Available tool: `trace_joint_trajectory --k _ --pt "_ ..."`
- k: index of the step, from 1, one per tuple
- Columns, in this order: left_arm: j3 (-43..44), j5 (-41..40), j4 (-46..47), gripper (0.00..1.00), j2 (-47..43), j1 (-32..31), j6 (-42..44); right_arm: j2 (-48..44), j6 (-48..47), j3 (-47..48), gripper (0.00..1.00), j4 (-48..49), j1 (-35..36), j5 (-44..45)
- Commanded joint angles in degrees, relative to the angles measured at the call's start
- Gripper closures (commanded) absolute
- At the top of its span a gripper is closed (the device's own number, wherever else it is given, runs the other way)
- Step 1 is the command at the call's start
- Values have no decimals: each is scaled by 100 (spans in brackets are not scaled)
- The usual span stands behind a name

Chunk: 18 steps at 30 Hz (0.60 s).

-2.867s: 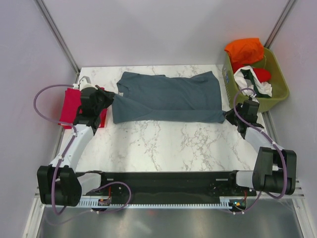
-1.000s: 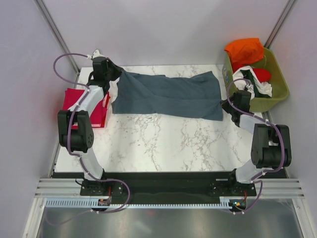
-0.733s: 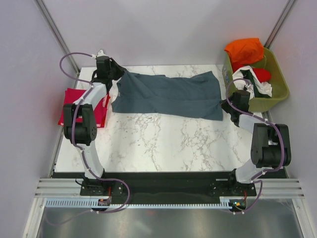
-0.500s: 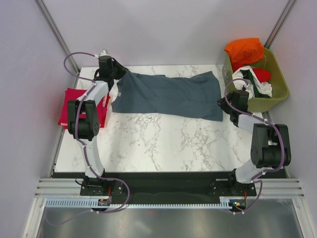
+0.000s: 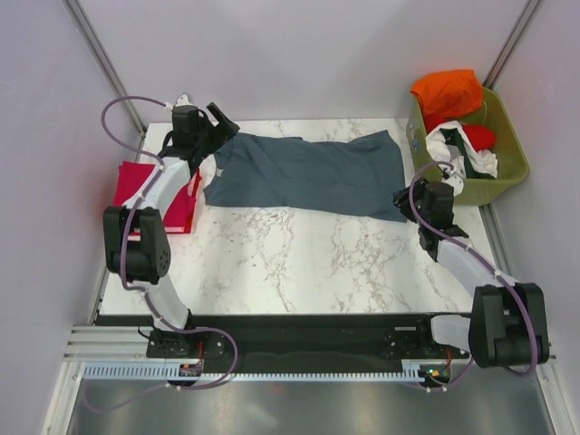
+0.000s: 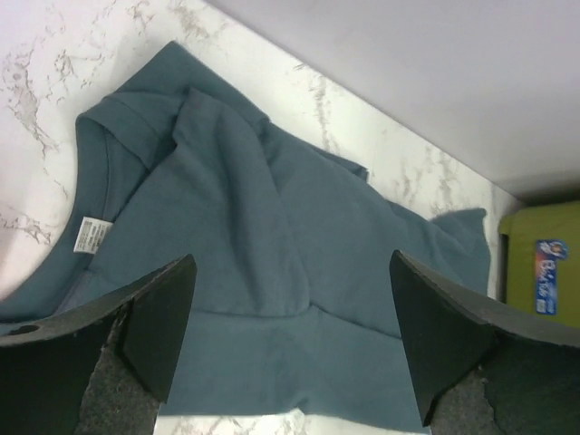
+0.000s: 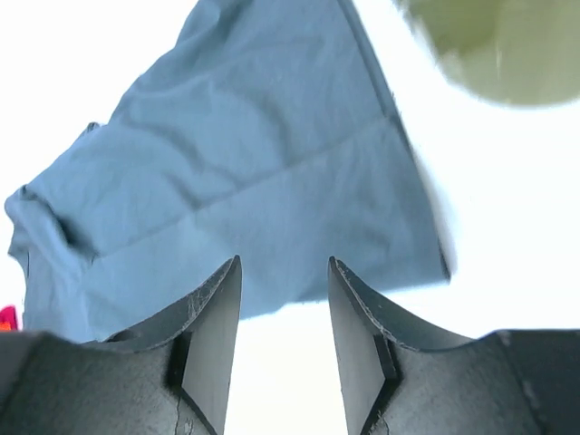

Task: Fold and stack the t-shirts
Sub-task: Fold the tshirt

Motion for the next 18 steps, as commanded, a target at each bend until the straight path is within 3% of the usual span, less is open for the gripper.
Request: trace_joint_trajectory --k 1,9,18 --pt "-502 -267 -396 5 -1101 -113 264 -772 216 -359 50 -331 316 723" --pt "-2708 -425 -72 9 -2770 -131 -543 -1566 1919 -1546 52 -52 395 1059" --pt "-4266 -609 878 11 -3730 -131 -1195 -170 2563 -1600 50 969 439 1305"
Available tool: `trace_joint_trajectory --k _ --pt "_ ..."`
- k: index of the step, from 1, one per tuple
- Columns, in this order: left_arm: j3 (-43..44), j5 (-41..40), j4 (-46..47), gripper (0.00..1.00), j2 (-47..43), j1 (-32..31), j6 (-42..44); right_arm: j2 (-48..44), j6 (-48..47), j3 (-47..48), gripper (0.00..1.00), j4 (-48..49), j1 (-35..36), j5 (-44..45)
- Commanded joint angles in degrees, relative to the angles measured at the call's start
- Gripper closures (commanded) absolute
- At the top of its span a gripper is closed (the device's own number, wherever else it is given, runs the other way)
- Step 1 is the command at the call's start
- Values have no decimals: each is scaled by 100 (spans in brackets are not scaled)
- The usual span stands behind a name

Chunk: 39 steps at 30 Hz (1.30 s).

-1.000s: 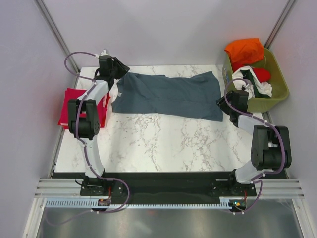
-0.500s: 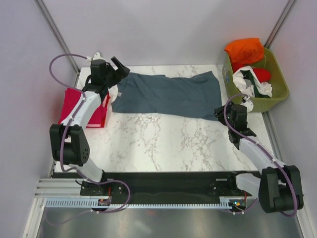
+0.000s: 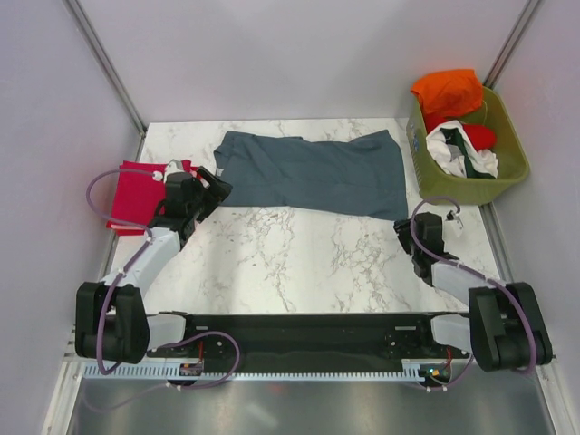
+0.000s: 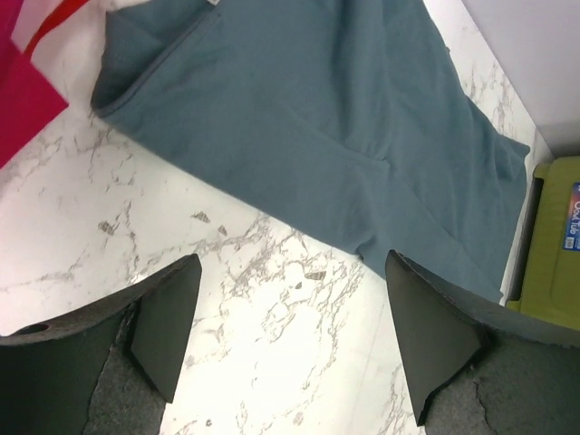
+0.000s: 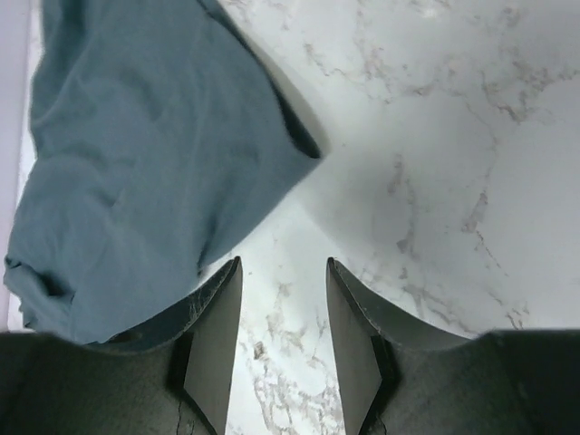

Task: Fold and stack the t-shirts
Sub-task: Fold the tshirt

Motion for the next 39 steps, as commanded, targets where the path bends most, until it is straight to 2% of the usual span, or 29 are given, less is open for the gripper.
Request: trace_joint_trajectory --k 1,4,12,14,15,16,17,19,20,27,31,39 --pt "-169 -196 677 11 -356 11 -382 667 465 145 50 772 30 304" --pt "-257 -258 686 11 -391 11 -373 1125 422 302 51 1160 39 384" --pt "-476 -530 686 12 -540 20 -382 1935 553 636 52 1389 30 621" --pt "-512 -601 686 12 -602 20 -390 2128 580 733 57 1380 30 682" --pt "-529 -644 686 12 -646 20 -391 2163 597 760 61 1363 30 700" --pt "-538 -654 686 12 -664 20 -391 2199 597 786 76 1345 22 735" --pt "-547 -671 686 12 -681 20 -382 2173 597 795 85 1302 22 761" --pt "-591 -689 686 12 -708 11 -390 1955 545 769 99 1065 22 840" --pt "-609 -689 686 13 -716 20 -382 1840 510 760 100 959 30 954" --pt "-1012 -574 712 15 -716 -15 -601 566 -289 593 100 -411 -434 903" --pt "-1320 -688 896 16 -734 -173 -742 -58 -580 102 100 -580 -883 578" --pt "-1382 -1136 1291 21 -182 -630 -953 1 -703 -31 100 -422 -972 322"
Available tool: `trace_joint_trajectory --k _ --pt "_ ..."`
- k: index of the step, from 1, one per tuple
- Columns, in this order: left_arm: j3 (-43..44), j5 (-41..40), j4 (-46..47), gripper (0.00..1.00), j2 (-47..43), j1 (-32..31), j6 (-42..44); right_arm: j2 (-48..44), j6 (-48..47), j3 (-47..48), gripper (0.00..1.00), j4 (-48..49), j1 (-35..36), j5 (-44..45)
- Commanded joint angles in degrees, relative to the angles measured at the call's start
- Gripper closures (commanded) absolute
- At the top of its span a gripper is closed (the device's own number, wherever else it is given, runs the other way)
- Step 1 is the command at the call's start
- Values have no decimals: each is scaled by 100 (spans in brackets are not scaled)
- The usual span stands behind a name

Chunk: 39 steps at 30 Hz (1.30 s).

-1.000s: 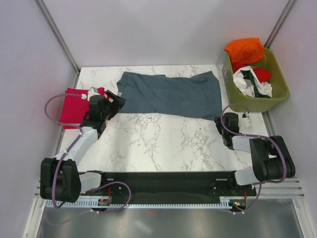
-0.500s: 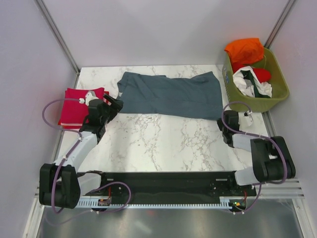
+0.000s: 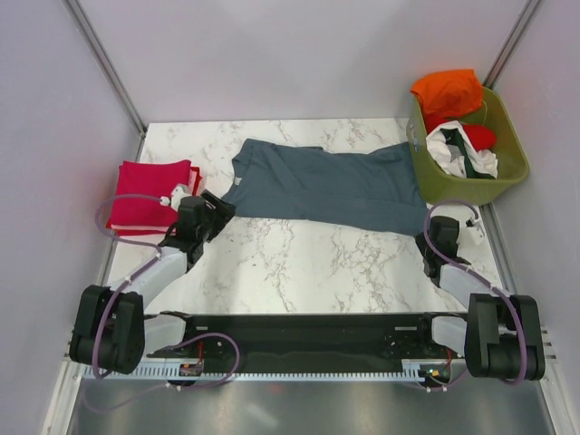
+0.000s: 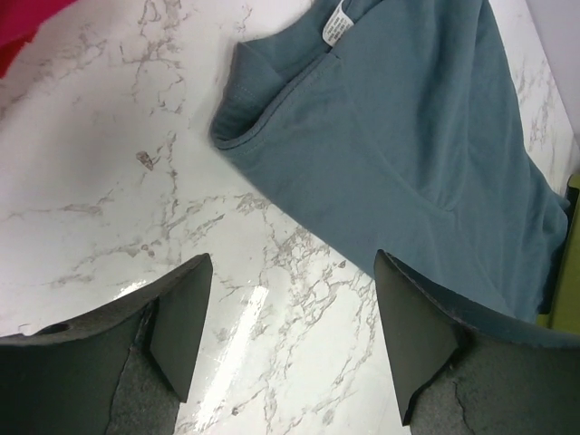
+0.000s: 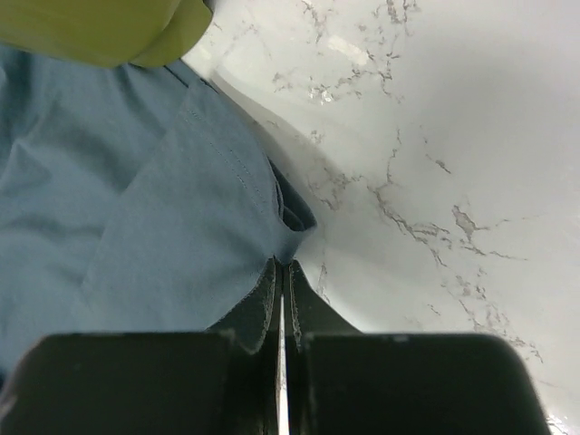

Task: Fold and stack the t-shirts
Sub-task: Fold the tshirt

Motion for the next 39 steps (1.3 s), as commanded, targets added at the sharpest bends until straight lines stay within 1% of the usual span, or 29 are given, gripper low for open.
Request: trace_joint_trajectory --k 1,5,10,19,21,28,31,35,38,39 --pt "25 -431 605 23 322 -154 -306 85 -192 45 100 55 -21 -132" --pt "60 -729 914 31 761 -277 -455 50 -183 -25 100 143 -21 -150" --pt "236 -923 1028 36 1437 -277 -649 -99 -183 -86 100 169 -21 -133" --pt "544 -1187 1090 43 2071 -269 -1000 -205 -157 -157 100 257 -21 -167" --pt "658 -1178 1107 47 2238 -269 -1062 -188 -148 -174 100 284 -21 -185" --pt "843 -1424 1107 53 2581 -260 -1352 -240 -148 -183 100 292 -12 -212" --pt "992 -1372 1099 62 2791 -269 -1370 -345 -148 -201 100 275 -21 -203" --pt "1037 -1424 1194 98 2802 -260 -1361 -521 -139 -192 100 170 -21 -133" --pt "922 -1696 1283 98 2487 -269 -1151 -644 -157 -113 100 -32 -21 -71" --pt "939 -1749 1135 98 2389 -260 -1080 -706 -174 -26 100 -102 -21 -54"
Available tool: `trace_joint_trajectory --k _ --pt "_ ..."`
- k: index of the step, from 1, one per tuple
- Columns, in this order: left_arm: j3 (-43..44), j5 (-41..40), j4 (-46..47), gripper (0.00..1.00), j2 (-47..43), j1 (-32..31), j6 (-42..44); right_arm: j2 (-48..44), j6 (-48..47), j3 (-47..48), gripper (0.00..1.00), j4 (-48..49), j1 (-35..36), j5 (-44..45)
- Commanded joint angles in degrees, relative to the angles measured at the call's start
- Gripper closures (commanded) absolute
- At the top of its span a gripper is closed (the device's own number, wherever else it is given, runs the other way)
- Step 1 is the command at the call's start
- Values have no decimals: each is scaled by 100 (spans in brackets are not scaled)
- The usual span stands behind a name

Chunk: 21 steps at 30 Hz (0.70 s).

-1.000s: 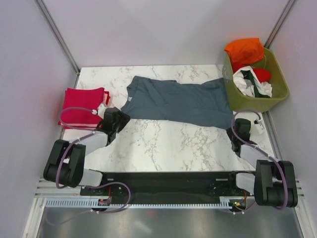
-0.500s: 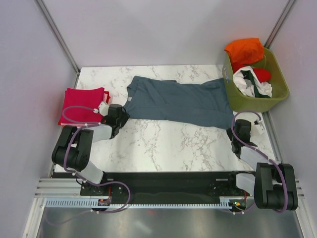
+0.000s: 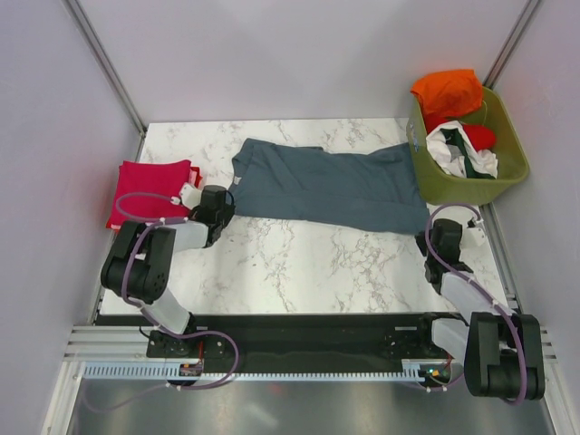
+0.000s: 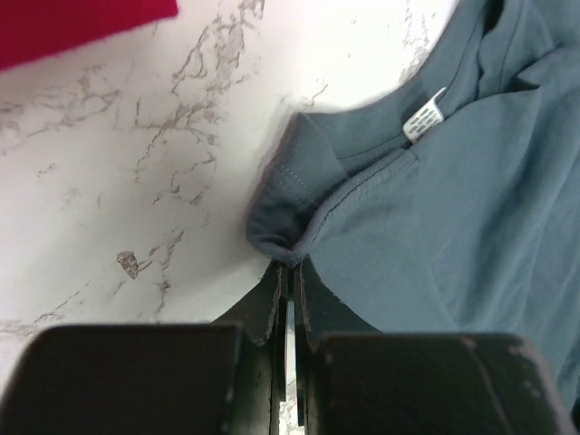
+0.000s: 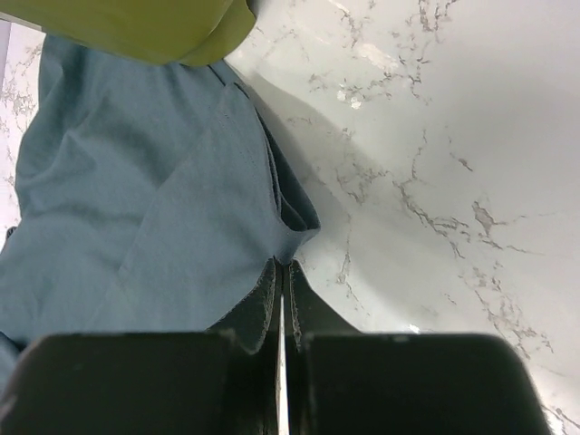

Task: Fold and stack the t-shirts
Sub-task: Fold the tshirt

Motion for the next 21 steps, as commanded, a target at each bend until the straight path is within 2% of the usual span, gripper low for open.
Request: trace_joint_trajectory --k 1,6,11,21 --pt "84 -604 -50 98 -431 0 229 -179 -76 207 100 -256 -19 185" --pt "235 -895 -1008 98 -1255 -8 502 -223 -103 610 100 -765 -19 133" --pt "-2 -702 -1343 98 -2039 -8 608 -346 -278 1033 100 -1126 -19 18" --pt "-442 -640 -2143 98 -2857 -8 493 -812 -287 840 100 -1610 -19 -227"
